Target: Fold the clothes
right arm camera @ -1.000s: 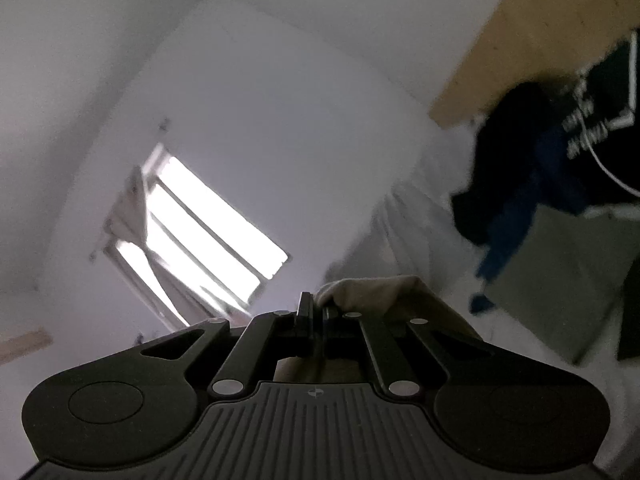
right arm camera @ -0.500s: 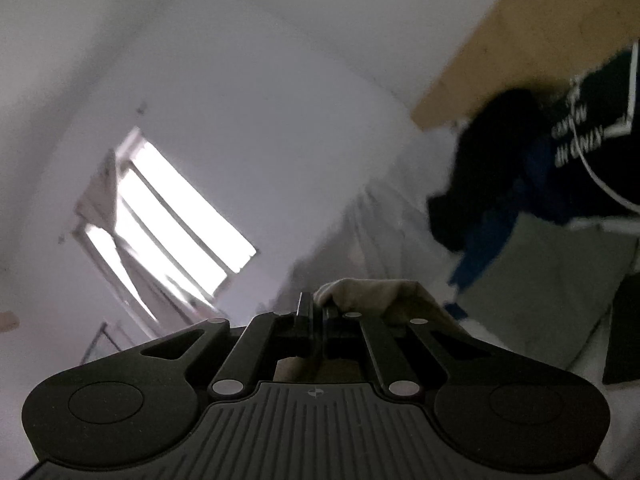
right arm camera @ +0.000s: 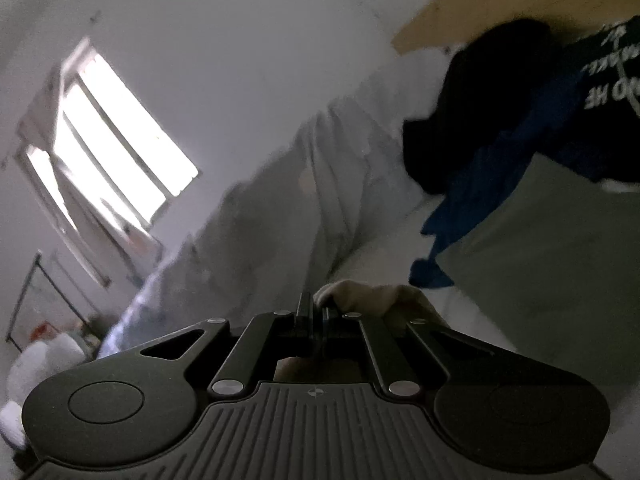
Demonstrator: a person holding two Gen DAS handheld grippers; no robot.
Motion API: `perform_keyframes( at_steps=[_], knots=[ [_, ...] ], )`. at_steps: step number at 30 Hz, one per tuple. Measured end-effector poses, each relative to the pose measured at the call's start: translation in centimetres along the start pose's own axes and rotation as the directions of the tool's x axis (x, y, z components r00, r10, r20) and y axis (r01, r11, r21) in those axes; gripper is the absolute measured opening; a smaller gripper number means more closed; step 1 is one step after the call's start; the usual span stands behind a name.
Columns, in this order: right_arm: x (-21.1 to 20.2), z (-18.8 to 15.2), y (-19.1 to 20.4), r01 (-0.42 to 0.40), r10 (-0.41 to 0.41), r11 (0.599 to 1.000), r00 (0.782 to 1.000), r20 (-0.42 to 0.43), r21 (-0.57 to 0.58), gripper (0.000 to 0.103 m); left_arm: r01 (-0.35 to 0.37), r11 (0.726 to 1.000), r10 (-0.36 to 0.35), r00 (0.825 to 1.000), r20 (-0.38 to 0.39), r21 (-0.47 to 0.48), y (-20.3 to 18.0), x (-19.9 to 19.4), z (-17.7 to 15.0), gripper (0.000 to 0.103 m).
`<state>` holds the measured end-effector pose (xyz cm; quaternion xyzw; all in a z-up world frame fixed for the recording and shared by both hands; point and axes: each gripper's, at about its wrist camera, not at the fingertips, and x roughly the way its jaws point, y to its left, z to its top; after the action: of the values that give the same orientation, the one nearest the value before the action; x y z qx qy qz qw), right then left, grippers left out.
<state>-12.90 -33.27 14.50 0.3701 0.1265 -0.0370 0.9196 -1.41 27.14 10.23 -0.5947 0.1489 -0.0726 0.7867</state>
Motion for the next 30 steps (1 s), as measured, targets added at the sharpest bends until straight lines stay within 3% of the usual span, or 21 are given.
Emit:
perform_keyframes(
  at_steps=[7,11,16,18,22,25,28,30],
  knots=[
    [11.6,-1.8,-2.5,0.081,-0.089,0.995,0.979,-0.181,-0.053,0.005,-0.164,0.986,0.165,0.986,-0.023,0.015,5.1,7.5,-0.7,0.007],
    [16.3,-3.8,-4.4,0.114,-0.123,0.992,0.960,-0.253,-0.051,0.005,-0.208,0.978,0.209,0.978,-0.028,0.033,8.0,9.3,-1.1,0.007],
    [18.9,-5.4,-6.8,0.131,-0.132,0.991,0.948,-0.288,-0.026,0.005,-0.172,0.980,0.171,0.985,0.019,0.097,9.1,8.4,-1.6,0.007],
    [19.2,-5.8,-7.7,0.118,-0.114,0.993,0.947,-0.301,-0.003,0.005,-0.129,0.978,0.123,0.991,0.047,0.162,9.0,7.5,-2.4,0.018],
    [20.2,-5.7,-8.7,0.090,-0.081,0.996,0.946,-0.313,0.013,0.005,-0.087,0.978,0.076,0.995,0.067,0.190,8.7,6.1,-3.1,0.020],
    [20.1,-5.6,-7.7,0.110,-0.110,0.994,0.952,-0.287,-0.015,0.006,-0.076,0.967,0.048,0.992,0.117,0.242,7.8,4.9,-3.1,0.030],
    [19.3,-5.8,-5.9,0.123,-0.133,0.991,0.966,-0.223,-0.058,0.011,-0.089,0.941,0.038,0.986,0.159,0.328,6.9,4.1,-3.2,0.047],
    [18.1,-5.5,-5.1,0.105,-0.117,0.991,0.983,-0.144,-0.089,0.026,-0.087,0.920,0.032,0.988,0.149,0.383,6.5,4.0,-3.3,0.056]
  ],
)
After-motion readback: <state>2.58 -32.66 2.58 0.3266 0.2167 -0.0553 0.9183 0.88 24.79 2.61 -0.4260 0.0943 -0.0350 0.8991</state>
